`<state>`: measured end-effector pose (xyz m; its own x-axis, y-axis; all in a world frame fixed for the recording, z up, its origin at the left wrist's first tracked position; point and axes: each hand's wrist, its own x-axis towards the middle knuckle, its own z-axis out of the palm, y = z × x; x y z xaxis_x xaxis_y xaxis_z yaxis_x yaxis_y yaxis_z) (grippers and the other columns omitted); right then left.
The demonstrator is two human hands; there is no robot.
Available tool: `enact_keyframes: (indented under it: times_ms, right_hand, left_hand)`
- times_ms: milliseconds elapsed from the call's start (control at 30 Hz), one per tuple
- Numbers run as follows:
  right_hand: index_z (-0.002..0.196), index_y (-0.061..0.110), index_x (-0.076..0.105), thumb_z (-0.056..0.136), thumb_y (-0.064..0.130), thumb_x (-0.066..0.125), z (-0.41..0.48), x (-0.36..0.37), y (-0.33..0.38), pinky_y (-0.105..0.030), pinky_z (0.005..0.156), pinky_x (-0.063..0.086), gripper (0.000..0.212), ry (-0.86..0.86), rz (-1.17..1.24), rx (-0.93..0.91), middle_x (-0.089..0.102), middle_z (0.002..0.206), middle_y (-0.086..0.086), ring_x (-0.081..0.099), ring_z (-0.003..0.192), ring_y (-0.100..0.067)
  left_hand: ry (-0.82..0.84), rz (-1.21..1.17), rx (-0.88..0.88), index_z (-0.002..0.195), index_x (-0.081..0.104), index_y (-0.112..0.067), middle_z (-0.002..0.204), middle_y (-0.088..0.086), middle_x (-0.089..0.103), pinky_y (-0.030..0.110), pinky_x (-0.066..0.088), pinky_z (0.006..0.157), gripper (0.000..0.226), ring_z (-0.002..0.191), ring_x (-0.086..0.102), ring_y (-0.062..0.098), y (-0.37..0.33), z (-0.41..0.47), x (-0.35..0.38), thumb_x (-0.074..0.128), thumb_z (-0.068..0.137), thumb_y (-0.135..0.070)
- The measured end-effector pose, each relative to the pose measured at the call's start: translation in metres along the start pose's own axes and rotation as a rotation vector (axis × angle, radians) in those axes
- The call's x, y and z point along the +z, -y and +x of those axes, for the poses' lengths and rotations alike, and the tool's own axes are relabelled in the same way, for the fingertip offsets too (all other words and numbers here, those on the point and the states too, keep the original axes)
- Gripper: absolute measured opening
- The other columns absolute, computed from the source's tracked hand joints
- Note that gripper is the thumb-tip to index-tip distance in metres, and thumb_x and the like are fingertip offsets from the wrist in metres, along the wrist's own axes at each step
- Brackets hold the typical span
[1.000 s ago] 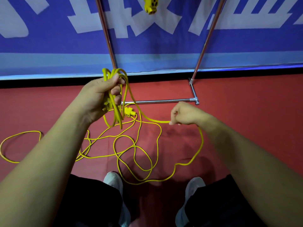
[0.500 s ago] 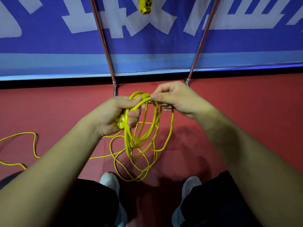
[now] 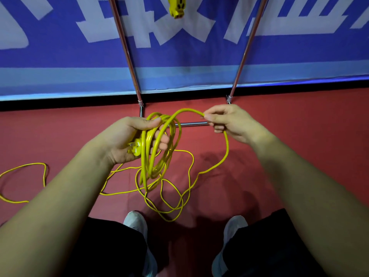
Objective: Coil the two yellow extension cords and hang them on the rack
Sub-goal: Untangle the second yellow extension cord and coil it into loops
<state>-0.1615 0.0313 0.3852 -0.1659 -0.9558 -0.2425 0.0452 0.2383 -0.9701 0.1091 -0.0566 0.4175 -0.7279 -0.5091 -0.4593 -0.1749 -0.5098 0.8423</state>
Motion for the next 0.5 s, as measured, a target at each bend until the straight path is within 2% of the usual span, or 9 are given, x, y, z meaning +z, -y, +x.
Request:
enact_keyframes:
  times_ms: [167,233,300,333,400,500]
  right_hand:
    - [0.083,0.012,0.076,0.081,0.010,0.075,-0.021,0.033,0.035,-0.025,0.053,0.036,0.003,0.107,-0.334,-0.189,0.061,0.061,-0.004,0.047,0.061,-0.019]
    - [0.085,0.007,0.076,0.080,0.009,0.077,-0.029,0.048,0.046,-0.019,0.054,0.039,0.006,0.185,-0.399,-0.243,0.064,0.060,0.004,0.052,0.059,-0.010]
    - [0.084,0.002,0.075,0.079,0.006,0.078,-0.035,0.062,0.052,-0.013,0.057,0.041,0.007,0.251,-0.478,-0.281,0.065,0.060,0.007,0.054,0.057,0.000]
    - [0.083,0.002,0.074,0.078,0.006,0.078,-0.038,0.067,0.053,-0.012,0.058,0.041,0.008,0.252,-0.516,-0.294,0.065,0.061,0.006,0.054,0.057,0.003]
    - [0.080,0.002,0.070,0.077,0.007,0.079,-0.041,0.074,0.052,-0.014,0.057,0.042,0.011,0.206,-0.531,-0.295,0.067,0.063,-0.001,0.055,0.057,0.001]
    - [0.077,0.004,0.059,0.073,0.008,0.082,-0.039,0.070,0.049,-0.019,0.054,0.041,0.024,0.122,-0.490,-0.302,0.061,0.062,-0.003,0.051,0.057,-0.004]
  left_hand:
    - [-0.003,0.015,-0.017,0.101,0.061,-0.006,0.068,0.005,0.069,0.027,0.054,0.050,0.057,0.057,0.068,0.016,0.002,0.000,0.005,0.077,0.056,-0.036]
    - [0.022,0.036,-0.022,0.099,0.062,-0.004,0.069,0.008,0.070,0.027,0.054,0.049,0.055,0.057,0.068,0.018,0.003,0.000,0.010,0.076,0.056,-0.034]
    - [0.063,0.027,-0.051,0.089,0.068,-0.002,0.068,0.011,0.070,0.028,0.055,0.046,0.035,0.054,0.069,0.019,0.002,-0.001,0.018,0.070,0.065,-0.028]
    - [0.075,0.020,-0.068,0.079,0.072,-0.003,0.066,0.013,0.070,0.027,0.056,0.045,0.024,0.052,0.068,0.020,0.001,-0.003,0.022,0.065,0.072,-0.024]
    - [0.088,0.004,-0.073,0.067,0.073,-0.006,0.059,0.012,0.065,0.025,0.053,0.042,0.024,0.043,0.062,0.020,0.001,-0.004,0.025,0.058,0.080,-0.019]
    - [0.204,-0.015,-0.066,0.071,0.070,-0.009,0.050,0.003,0.046,0.023,0.043,0.040,0.024,0.037,0.045,0.016,0.001,-0.007,0.027,0.064,0.080,-0.030]
